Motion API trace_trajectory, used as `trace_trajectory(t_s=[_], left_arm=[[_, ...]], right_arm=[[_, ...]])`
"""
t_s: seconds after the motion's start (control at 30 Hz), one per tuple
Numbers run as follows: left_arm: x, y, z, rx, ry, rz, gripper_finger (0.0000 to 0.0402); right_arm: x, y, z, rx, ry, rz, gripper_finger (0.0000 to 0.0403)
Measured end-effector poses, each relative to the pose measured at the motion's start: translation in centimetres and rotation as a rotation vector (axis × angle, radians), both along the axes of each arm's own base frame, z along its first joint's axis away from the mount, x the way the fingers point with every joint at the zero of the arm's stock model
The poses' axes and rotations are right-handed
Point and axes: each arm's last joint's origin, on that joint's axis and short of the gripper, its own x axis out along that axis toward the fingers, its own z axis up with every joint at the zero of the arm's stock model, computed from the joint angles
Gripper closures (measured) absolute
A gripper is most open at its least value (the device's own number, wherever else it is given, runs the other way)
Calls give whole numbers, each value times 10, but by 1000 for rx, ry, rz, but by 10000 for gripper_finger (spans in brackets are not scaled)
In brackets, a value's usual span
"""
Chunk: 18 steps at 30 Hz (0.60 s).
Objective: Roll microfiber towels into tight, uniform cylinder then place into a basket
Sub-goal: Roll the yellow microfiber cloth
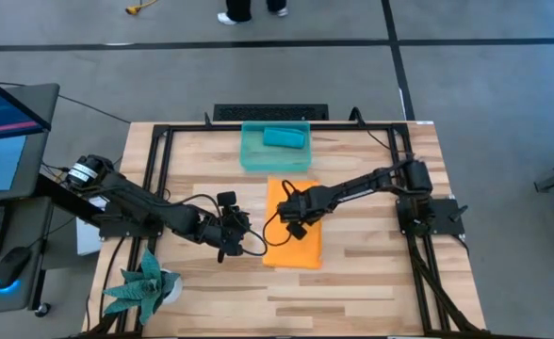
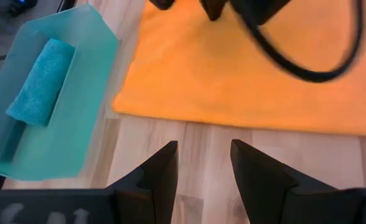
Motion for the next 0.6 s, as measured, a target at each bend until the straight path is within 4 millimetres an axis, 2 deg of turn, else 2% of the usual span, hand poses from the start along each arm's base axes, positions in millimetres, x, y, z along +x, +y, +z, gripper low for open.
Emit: trace_trajectory(t_s=[0.3, 0.6], left_arm=[[0, 0, 0, -16, -10, 17, 260], [0, -1, 0, -35, -3, 4, 260]], right_arm=[[8, 24, 31, -216, 7, 141, 380], [-15, 54, 59, -518, 166, 239, 375]])
